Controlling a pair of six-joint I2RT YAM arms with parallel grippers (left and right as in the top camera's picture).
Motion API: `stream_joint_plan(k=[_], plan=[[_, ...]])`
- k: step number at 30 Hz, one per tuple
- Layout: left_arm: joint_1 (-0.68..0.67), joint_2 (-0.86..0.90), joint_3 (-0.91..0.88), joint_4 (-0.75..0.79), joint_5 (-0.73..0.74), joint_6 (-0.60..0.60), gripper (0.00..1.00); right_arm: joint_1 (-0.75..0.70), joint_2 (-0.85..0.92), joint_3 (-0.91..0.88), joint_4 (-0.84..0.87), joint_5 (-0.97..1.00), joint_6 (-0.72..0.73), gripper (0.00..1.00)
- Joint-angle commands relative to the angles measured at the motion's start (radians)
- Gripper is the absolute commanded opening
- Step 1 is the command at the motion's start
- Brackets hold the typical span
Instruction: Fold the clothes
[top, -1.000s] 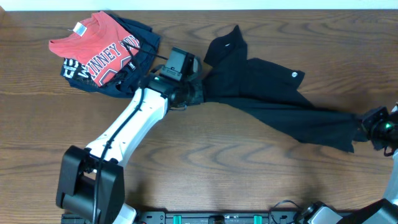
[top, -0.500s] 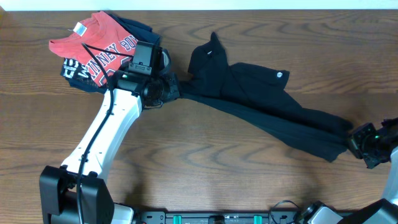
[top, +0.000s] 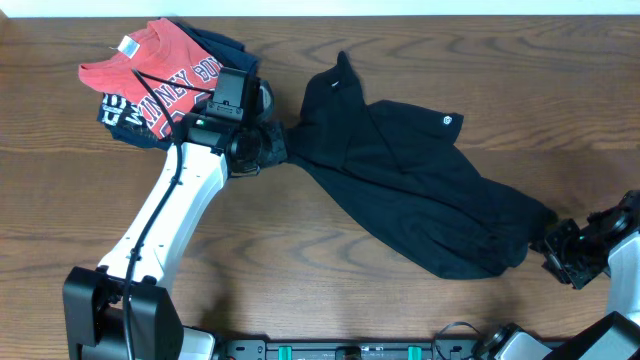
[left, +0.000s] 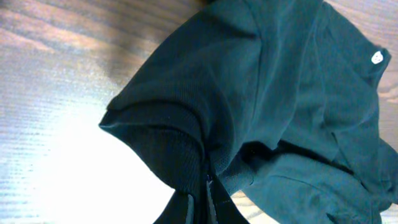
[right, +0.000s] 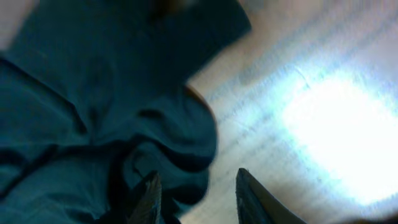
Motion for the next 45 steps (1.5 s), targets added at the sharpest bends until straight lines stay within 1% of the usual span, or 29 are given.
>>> stream_joint_plan(k=[1, 3, 4, 10, 12, 14, 16, 21, 25, 28, 29, 31, 35, 38, 41, 43, 45], plan=[[0.007, -0.014, 0.002, -0.022, -0.014, 0.017, 0.06, 0.013, -0.01, -0.008, 0.054, -0.19, -0.117, 0.36], [0.007, -0.014, 0.002, -0.029, -0.014, 0.018, 0.06, 0.026, -0.01, -0.021, 0.083, -0.335, -0.204, 0.36], [0.007, -0.014, 0.002, -0.03, -0.014, 0.017, 0.07, 0.035, -0.01, -0.028, 0.089, -0.364, -0.222, 0.36], [0.007, -0.014, 0.002, -0.029, -0.014, 0.017, 0.07, 0.136, -0.01, -0.077, 0.129, -0.364, -0.25, 0.4], [0.007, -0.014, 0.002, -0.029, -0.014, 0.017, 0.07, 0.189, -0.01, -0.101, 0.159, -0.363, -0.262, 0.47], [0.007, -0.014, 0.002, -0.029, -0.014, 0.017, 0.07, 0.238, -0.01, -0.129, 0.198, -0.361, -0.261, 0.52], [0.007, -0.014, 0.002, -0.029, -0.014, 0.017, 0.08, 0.279, -0.01, -0.153, 0.239, -0.348, -0.261, 0.53], [0.007, -0.014, 0.002, -0.025, -0.014, 0.017, 0.07, 0.355, -0.009, -0.225, 0.356, -0.34, -0.261, 0.52], [0.007, -0.014, 0.002, -0.019, -0.014, 0.017, 0.08, 0.386, -0.009, -0.297, 0.494, -0.326, -0.254, 0.51], [0.007, -0.014, 0.002, -0.019, -0.014, 0.017, 0.07, 0.398, -0.009, -0.336, 0.548, -0.387, -0.235, 0.45], [0.007, -0.014, 0.002, -0.019, -0.014, 0.017, 0.08, 0.402, -0.009, -0.342, 0.554, -0.409, -0.235, 0.41], [0.007, -0.014, 0.002, -0.019, -0.014, 0.017, 0.08, 0.405, -0.01, -0.343, 0.554, -0.44, -0.235, 0.34], [0.007, -0.014, 0.002, -0.018, -0.014, 0.017, 0.08, 0.405, -0.01, -0.343, 0.555, -0.509, -0.246, 0.26], [0.007, -0.014, 0.002, -0.018, -0.014, 0.017, 0.08, 0.405, -0.01, -0.343, 0.556, -0.567, -0.259, 0.29], [0.007, -0.014, 0.002, -0.018, -0.014, 0.017, 0.08, 0.405, -0.01, -0.343, 0.556, -0.582, -0.261, 0.29], [0.007, -0.014, 0.002, -0.019, -0.014, 0.017, 0.08, 0.405, -0.01, -0.343, 0.555, -0.593, -0.261, 0.31], [0.007, -0.014, 0.002, -0.019, -0.014, 0.017, 0.08, 0.405, -0.01, -0.343, 0.558, -0.596, -0.262, 0.23]])
